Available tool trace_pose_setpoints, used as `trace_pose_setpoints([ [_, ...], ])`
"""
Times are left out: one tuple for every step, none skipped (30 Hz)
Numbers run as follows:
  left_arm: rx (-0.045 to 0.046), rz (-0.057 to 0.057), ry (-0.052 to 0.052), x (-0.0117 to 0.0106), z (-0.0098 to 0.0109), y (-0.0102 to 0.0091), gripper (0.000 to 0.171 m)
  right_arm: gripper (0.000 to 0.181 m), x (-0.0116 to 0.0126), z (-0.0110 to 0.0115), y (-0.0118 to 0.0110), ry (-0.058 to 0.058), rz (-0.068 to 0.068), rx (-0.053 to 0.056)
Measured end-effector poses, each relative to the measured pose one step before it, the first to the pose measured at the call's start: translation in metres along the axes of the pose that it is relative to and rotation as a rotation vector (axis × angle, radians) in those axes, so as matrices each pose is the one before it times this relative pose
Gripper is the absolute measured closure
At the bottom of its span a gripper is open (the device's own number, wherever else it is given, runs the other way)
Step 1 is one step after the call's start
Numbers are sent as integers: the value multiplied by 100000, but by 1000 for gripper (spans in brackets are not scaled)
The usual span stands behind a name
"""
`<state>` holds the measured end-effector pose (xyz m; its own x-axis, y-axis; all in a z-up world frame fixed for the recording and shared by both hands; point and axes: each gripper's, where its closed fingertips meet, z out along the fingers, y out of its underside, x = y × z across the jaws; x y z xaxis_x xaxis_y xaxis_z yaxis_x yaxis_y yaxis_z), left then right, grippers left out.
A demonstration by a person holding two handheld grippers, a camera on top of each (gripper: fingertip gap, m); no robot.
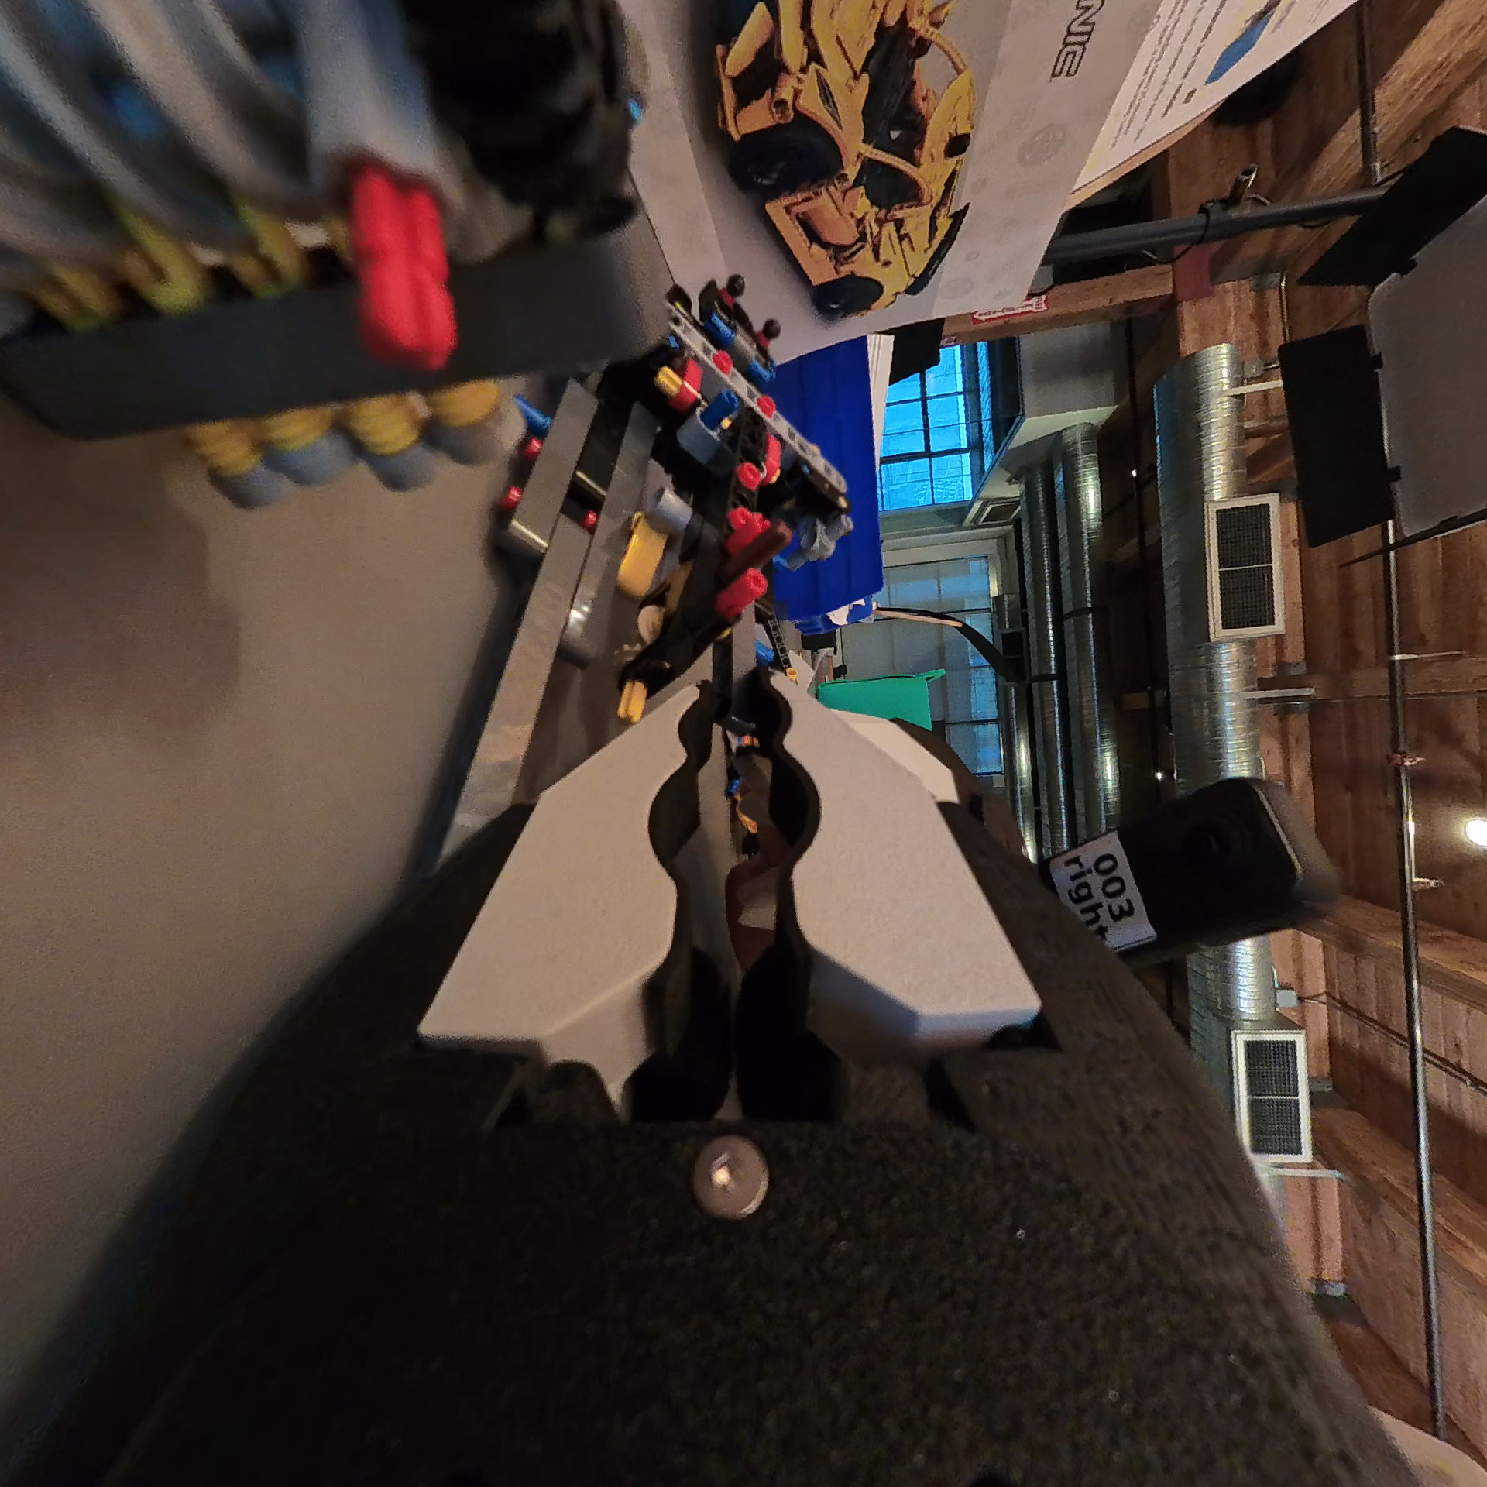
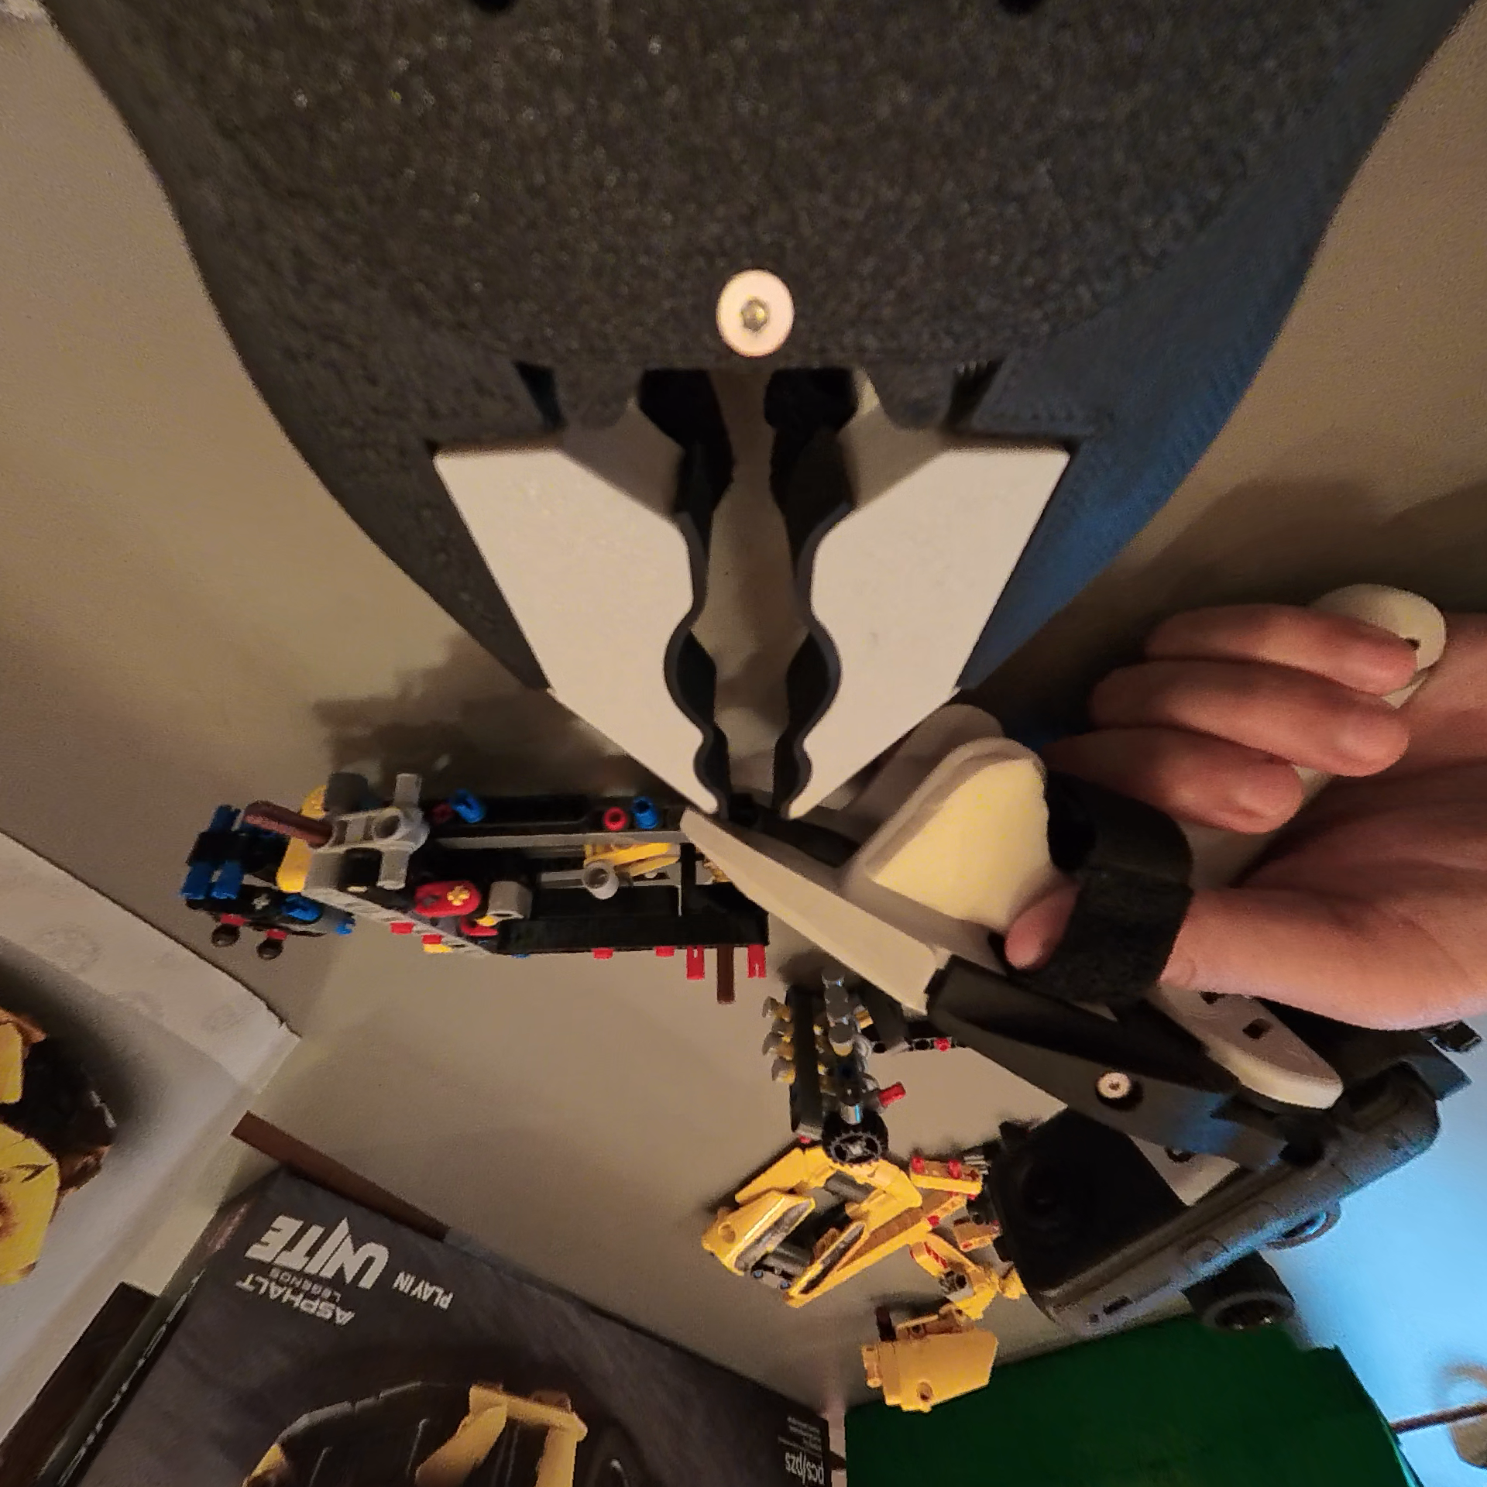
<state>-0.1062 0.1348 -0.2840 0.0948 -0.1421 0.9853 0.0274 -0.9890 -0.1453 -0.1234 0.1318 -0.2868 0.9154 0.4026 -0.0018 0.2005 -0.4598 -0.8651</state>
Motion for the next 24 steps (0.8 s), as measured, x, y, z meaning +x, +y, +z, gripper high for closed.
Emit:
trace_pose_setpoints([
  [136, -834, 1021, 100, -23, 3, 160, 172, -14, -57, -95, 404, -490, 471],
  [-208, -183, 359, 18, 8, 56, 160, 174, 29, -52, -72, 657, -412, 206],
  [-368, 657, -703, -70, 18, 53, 160, 177, 112, 18, 100, 1021, -634, -672],
  [-145, 595, -502, -38, 13, 30, 160, 177, -3, 17, 91, -54, -723, -213],
  [-387, 51, 705, 87, 13, 47, 160, 177, -8, -74, -32, -471, 145, 191],
  [-1006, -569, 1556, 158, -33, 64, 160, 178, -24, -140, -82, -1489, -456, 403],
  [-1416, -1004, 1819, 177, -72, 66, 160, 178, -110, -131, -92, -2892, 432, 559],
  [-1517, -448, 1592, 192, -88, 37, 161, 178, -113, -135, -153, -3062, 2712, 1246],
  [-1739, 1580, 67, 105, -76, 43, 161, 179, -116, -81, -116, -2493, 2667, 1959],
  [-1829, 4121, -1726, 30, -52, 69, 162, 179, -79, -40, 52, -955, 710, 813],
  [-1462, 4890, -1555, 93, -38, 85, 161, 179, -81, -107, -28, 68, -801, 713],
  [-1160, 3124, -98, 167, -32, 100, 161, 179, -83, -150, -67, 61, -1977, 137],
  [-807, 821, 801, 152, -3, 113, 161, 179, -69, -164, -69, -626, -89, 153],
  [729, -617, -1402, -260, -77, -113, 162, 179, -37, -166, 14, -872, 465, 368],
  [4369, -2332, -5825, -1062, -473, -821, 161, 179, 485, -605, -314, 2285, 598, 2555],
  [6120, -2942, -4880, -1089, -822, -1470, 162, 179, 1378, -1660, -1646, 4916, 995, 9917],
  [5291, 643, -1239, -269, -627, -1187, 162, 179, 1651, -1641, -1100, 4153, 3704, 4303],
  [1891, 4437, -1174, 177, -85, -45, 162, 180, 839, -1144, -594, 1243, 2099, 3605],
  [-3083, 4544, 931, 632, 425, 1040, 161, 179, -89, -314, 490, -1455, 632, -2043],
  [-4314, 2515, 2961, 801, 587, 1071, 161, 179, -331, 66, 871, -1401, 486, -4491],
  [-4661, 437, 1809, 417, 556, 857, 161, 179, -73, -129, 416, 271, -594, -2826],
  [-3335, -331, 144, 25, 329, 470, 162, 179, 377, -422, 151, 1656, -407, -1981],
  [-1336, 516, -123, -6, 55, 122, 161, 179, 758, -545, 643, 1662, 66, -4917],
  [362, 494, 138, 35, -63, -44, 161, 179, 1563, -868, 1176, 4863, 1409, -7155],
])
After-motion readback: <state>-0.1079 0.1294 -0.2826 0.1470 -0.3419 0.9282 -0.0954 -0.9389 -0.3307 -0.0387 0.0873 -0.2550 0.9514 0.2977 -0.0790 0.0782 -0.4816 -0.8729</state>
